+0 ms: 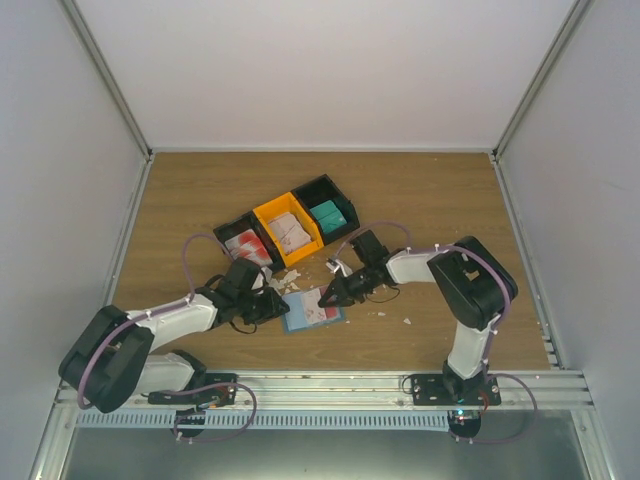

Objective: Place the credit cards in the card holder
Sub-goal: Insert the credit card into the card holder.

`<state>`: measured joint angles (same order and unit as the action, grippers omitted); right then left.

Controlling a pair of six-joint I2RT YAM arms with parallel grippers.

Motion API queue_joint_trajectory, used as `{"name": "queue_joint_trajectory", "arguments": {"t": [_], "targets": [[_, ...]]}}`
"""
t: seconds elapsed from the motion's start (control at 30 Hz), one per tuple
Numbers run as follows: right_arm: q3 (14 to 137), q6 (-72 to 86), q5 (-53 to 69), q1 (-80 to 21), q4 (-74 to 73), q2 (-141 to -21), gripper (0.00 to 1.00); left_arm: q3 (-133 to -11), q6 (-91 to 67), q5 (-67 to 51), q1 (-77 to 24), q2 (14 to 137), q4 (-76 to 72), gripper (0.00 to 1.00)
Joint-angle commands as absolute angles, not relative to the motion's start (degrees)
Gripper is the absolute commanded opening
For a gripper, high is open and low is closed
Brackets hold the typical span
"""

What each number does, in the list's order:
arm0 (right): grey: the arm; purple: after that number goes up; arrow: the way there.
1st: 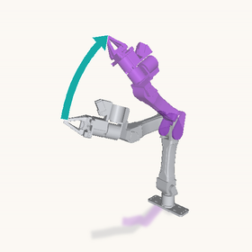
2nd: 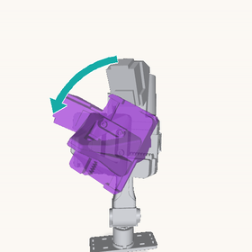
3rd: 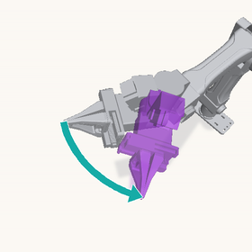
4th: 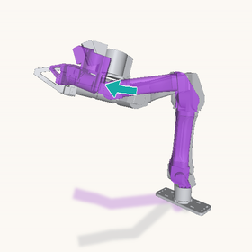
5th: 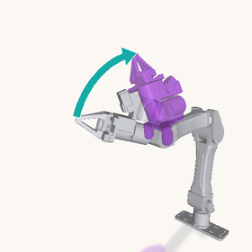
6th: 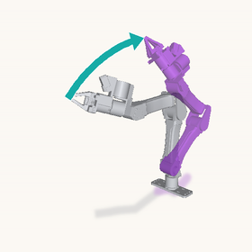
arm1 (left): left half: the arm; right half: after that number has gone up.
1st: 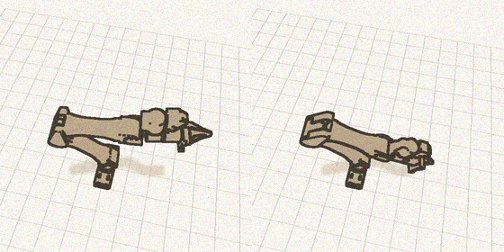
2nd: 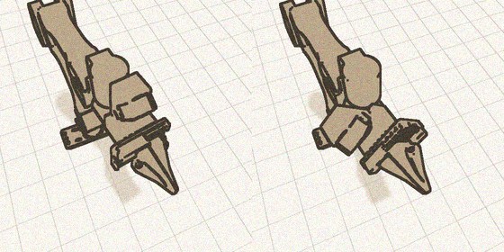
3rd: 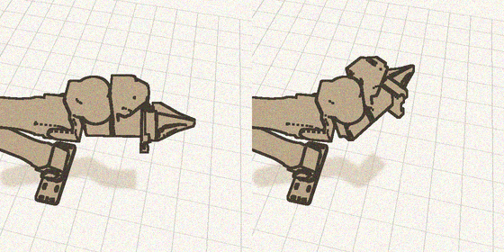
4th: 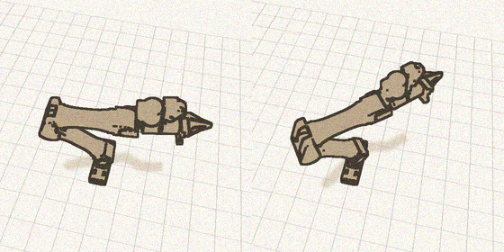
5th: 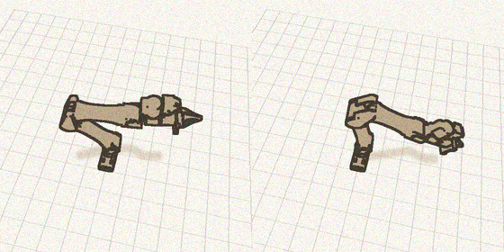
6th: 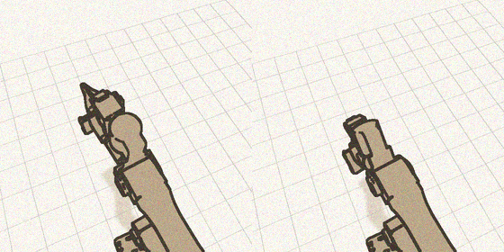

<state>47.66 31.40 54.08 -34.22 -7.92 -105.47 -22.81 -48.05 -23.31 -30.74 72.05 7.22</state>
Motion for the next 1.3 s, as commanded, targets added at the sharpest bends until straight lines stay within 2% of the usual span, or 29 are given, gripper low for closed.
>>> {"name": "queue_joint_trajectory", "arguments": {"t": [0.0, 0.5, 0.7, 0.9, 1.27], "targets": [[49.2, 32.4, 53.5, -35.6, -9.0, -107.5, 0.00, -22.3, -47.6, -23.4, -31.6, 73.7, 4.5, 0.24], [47.4, 40.7, 49.4, -38.6, -1.8, -106.7, 0.01, -21.7, -47.6, -26.5, -33.3, 75.2, 1.3, 0.14], [47.6, 40.8, 48.8, -40.2, -1.4, -106.8, 0.01, -21.9, -47.5, -26.6, -33.8, 75.6, 1.1, 0.14], [49.9, 35.3, 45.7, -40.7, -7.3, -107.3, 0.03, -22.4, -46.9, -26.2, -34.0, 75.8, 1.4, 0.15], [53.6, 27.0, 47.1, -40.6, -14.7, -109.3, 0.00, -24.3, -43.8, -23.2, -33.9, 75.9, 3.9, 0.20]]}}
